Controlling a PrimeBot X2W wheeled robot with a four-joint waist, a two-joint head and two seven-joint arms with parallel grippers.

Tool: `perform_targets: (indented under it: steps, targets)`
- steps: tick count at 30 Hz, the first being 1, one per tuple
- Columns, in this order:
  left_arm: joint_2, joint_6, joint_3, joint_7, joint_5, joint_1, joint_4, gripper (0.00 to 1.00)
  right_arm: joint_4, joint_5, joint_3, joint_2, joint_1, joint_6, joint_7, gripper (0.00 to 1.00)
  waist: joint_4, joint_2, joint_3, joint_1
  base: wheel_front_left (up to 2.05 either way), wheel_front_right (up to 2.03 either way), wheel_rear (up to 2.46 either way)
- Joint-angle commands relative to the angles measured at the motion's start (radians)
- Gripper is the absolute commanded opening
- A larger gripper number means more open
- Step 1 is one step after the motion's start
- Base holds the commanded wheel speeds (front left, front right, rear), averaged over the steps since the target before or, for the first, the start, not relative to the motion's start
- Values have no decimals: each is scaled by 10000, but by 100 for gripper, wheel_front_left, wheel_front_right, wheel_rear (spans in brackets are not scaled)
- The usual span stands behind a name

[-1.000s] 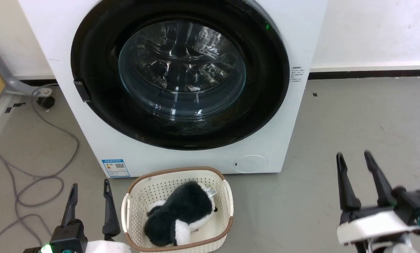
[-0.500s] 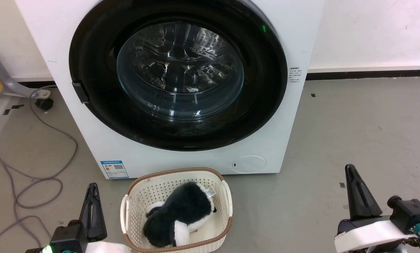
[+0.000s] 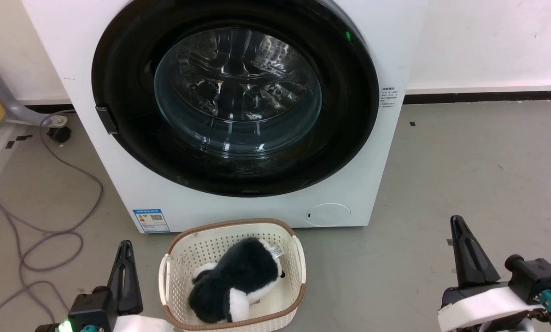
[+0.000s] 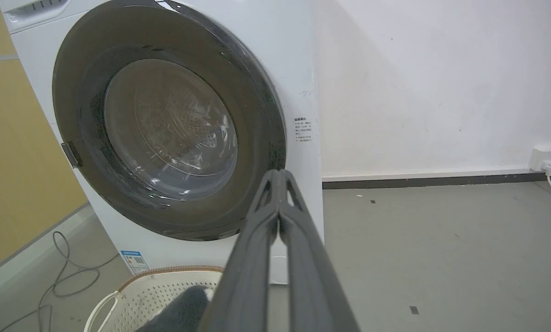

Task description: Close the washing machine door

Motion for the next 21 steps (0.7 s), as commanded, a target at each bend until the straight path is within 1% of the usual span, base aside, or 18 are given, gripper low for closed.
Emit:
perform_targets:
  steps: [1, 21]
  targets:
    - [2, -65, -16, 43, 79, -111, 1, 0, -83, -93, 20, 9, 52, -1, 44, 0, 4, 0, 2, 1, 0, 0, 0]
    - [3, -243, -79, 452, 167, -255, 3, 0, -297, -404, 59, 19, 106, -3, 455, 0, 111, 0, 60, 1, 0, 0, 0]
